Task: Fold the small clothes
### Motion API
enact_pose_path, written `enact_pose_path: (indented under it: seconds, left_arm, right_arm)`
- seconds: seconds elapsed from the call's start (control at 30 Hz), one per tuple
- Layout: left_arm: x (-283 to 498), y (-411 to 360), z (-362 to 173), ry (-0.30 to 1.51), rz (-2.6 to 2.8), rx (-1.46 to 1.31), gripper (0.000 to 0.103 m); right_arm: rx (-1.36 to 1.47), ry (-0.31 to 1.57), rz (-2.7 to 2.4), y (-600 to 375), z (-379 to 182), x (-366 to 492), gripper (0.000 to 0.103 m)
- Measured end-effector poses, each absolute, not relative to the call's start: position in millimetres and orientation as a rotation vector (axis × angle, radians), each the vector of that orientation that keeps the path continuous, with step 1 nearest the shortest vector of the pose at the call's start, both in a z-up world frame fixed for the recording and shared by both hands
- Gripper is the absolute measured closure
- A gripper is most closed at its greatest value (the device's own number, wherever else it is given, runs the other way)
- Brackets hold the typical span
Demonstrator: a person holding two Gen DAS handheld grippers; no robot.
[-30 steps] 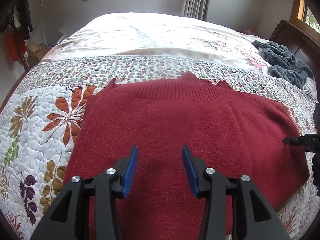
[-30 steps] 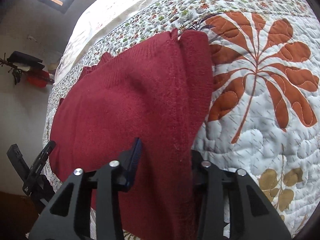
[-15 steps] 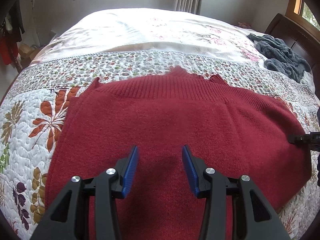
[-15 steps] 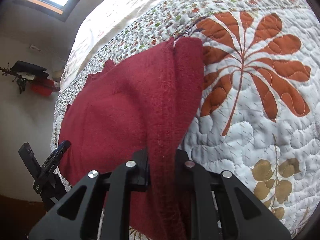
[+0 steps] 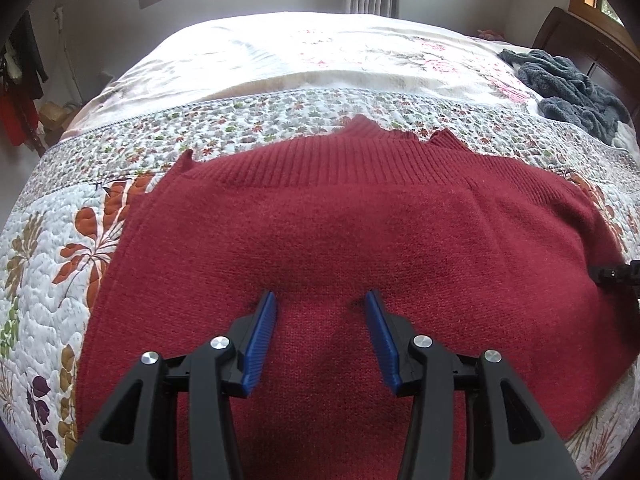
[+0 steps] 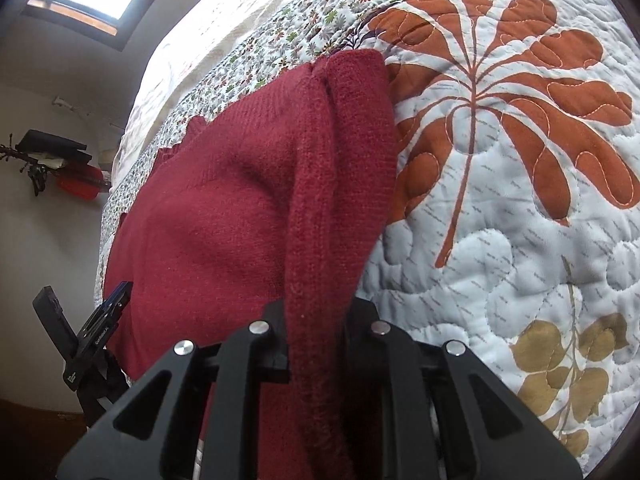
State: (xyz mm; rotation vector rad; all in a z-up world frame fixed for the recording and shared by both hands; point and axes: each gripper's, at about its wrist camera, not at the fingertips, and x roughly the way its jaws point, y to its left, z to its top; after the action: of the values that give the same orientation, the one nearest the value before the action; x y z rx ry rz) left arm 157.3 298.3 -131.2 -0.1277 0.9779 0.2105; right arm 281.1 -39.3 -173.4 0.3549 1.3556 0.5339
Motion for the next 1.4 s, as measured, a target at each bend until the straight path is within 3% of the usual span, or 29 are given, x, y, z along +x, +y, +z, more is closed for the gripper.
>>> enact_pose_path:
  seconds: [0.4, 0.8, 1.23, 1.4]
  left_arm:
    - [160.9, 305.9, -127.5, 0.992, 0.187, -0.184, 0.053]
    - [148.7, 326.4, -100.8, 0.972, 0.114, -0.307, 0.053]
    - [147.3, 348.2, -101.8, 0.977, 0.117, -0.369, 0.053]
    - [145.7, 355.2, -106.8, 0.986, 0.113, -0.411, 0.053]
  right_arm:
    - [0.341, 1.392, 0.439, -21.8, -141.3, 286.5, 0.089]
    - [0.011, 1.307, 0.450, 88.5, -65.2, 264.8, 0.090]
    - [-0.127, 1.327, 0.472, 165.6, -85.7, 244.0, 0.089]
    - [-0.157, 1.349, 0.462, 185.3, -97.9, 241.7, 0.079]
